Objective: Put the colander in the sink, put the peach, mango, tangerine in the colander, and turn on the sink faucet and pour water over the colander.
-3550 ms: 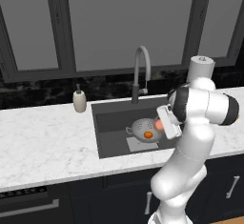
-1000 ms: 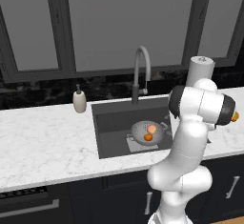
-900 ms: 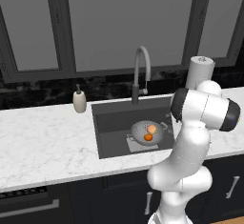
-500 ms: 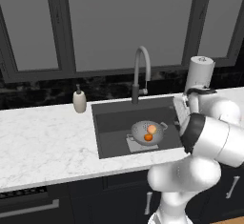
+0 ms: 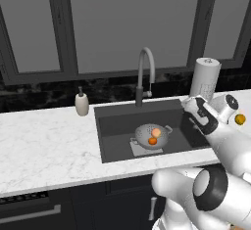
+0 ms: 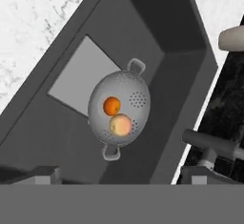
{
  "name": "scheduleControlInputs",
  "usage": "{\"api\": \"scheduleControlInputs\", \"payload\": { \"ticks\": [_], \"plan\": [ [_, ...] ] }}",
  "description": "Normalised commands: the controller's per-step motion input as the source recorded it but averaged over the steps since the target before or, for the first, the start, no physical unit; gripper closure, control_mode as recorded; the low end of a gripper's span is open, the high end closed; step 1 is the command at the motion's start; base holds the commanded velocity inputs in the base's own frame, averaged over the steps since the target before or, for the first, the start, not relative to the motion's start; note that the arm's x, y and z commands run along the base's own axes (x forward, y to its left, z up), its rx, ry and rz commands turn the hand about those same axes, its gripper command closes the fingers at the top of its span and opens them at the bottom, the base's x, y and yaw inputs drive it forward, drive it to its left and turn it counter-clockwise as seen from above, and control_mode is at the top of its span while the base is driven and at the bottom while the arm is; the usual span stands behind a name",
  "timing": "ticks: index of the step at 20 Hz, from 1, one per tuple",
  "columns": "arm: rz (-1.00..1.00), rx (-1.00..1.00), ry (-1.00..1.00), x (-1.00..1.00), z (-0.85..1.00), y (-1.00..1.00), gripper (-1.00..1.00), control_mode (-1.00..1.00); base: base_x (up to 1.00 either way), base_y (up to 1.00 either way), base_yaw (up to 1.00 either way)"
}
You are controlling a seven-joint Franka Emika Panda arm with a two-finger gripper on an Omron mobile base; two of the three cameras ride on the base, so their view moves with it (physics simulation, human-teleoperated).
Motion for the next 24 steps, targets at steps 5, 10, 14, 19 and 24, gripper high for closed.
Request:
{"api": "scheduleControlInputs", "payload": {
  "ticks": [5, 10, 14, 19, 24],
  "plan": [
    [0.0, -0.32, 0.28, -0.27, 0.38, -0.74, -1.0, -1.0, 0.0, 0.0, 0.0],
    [0.02, -0.27, 0.3, -0.19, 0.26, -0.95, -1.0, -1.0, 0.0, 0.0, 0.0],
    [0.04, -0.13, 0.24, -0.35, 0.17, -1.0, -1.0, -1.0, 0.0, 0.0, 0.0],
    [0.12, -0.01, 0.1, -0.51, 0.1, -1.0, -1.0, -1.0, 0.0, 0.0, 0.0],
    [0.13, 0.0, 0.05, -0.32, 0.0, -0.85, -1.0, -1.0, 0.0, 0.0, 0.0]
  ]
}}
